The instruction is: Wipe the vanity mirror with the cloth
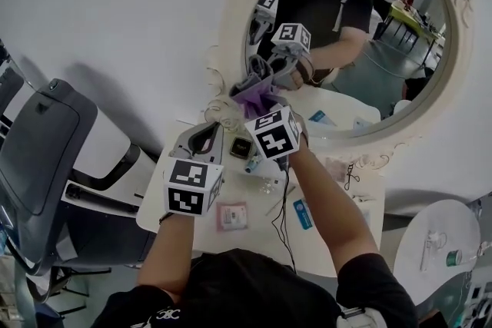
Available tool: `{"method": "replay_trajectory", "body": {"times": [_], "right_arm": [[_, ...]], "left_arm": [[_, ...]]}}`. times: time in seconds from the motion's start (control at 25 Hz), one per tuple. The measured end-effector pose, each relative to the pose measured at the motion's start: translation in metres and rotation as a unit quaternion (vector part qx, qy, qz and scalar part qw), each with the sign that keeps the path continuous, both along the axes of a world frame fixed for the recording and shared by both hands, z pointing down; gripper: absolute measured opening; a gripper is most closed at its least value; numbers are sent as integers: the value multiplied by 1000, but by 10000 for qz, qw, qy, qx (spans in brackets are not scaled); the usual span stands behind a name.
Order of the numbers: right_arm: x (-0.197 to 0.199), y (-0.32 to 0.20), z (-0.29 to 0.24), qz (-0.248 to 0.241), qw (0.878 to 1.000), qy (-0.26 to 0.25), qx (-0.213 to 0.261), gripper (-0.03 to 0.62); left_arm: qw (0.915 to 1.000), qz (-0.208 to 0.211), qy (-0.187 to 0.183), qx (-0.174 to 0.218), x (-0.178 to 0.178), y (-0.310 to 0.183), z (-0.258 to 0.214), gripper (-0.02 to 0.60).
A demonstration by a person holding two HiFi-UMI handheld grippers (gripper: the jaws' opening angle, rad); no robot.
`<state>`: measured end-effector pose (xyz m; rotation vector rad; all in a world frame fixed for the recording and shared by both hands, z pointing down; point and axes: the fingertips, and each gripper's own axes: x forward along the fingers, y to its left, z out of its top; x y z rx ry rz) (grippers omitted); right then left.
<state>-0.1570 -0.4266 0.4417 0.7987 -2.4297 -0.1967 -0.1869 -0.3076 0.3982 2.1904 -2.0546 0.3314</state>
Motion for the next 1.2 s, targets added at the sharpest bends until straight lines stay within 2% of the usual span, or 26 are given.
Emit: {"method": "replay_trajectory", "body": {"times": [0.36, 0.64, 0.88, 1.2], "right_arm": [[-23, 4, -81, -212, 9972, -517, 496, 74], [-21, -2, -149, -281, 9932, -759, 835, 74], [3, -6, -219, -95, 9834, -924, 1556, 74], [57, -17, -289, 310, 9740, -841, 2079, 74]], "left_arm": [[9999, -27, 63, 135, -5, 1, -5, -3], [9996, 30, 191, 195, -8, 0, -4, -3], [9992, 152, 255, 263, -6, -2, -6, -3], [9983, 384, 248, 352, 7, -7, -12, -3]]}}
